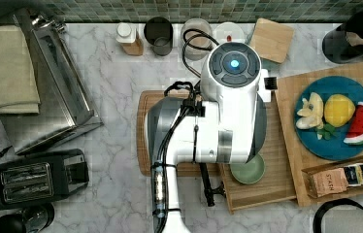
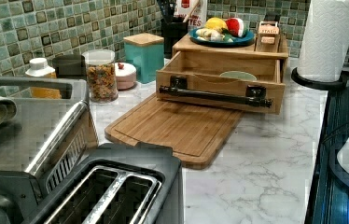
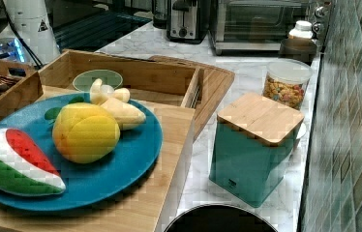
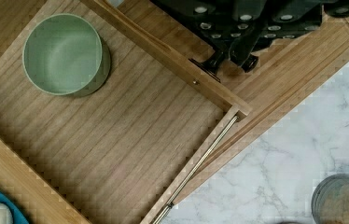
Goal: Close the drawer.
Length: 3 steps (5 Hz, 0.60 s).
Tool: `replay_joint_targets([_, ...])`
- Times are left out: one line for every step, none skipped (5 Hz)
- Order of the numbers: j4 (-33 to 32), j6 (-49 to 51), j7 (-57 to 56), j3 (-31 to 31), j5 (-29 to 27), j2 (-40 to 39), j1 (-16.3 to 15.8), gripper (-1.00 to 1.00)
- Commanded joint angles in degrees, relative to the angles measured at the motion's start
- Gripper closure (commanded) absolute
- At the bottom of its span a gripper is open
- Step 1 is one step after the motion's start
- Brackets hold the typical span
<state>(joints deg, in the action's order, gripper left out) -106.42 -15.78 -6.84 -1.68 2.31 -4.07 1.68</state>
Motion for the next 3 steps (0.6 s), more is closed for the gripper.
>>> replay_joint_targets([-0.5, 0.0, 0.0, 0.0, 0.1, 0.0, 0.0, 1.0])
replay_joint_targets([-6.4, -6.2, -10.4, 0.7, -2.9, 2.8, 0.0, 1.0])
replay_joint_targets([-17.4, -17.7, -16.0, 2.9, -2.1, 9.3, -2.7, 1.0])
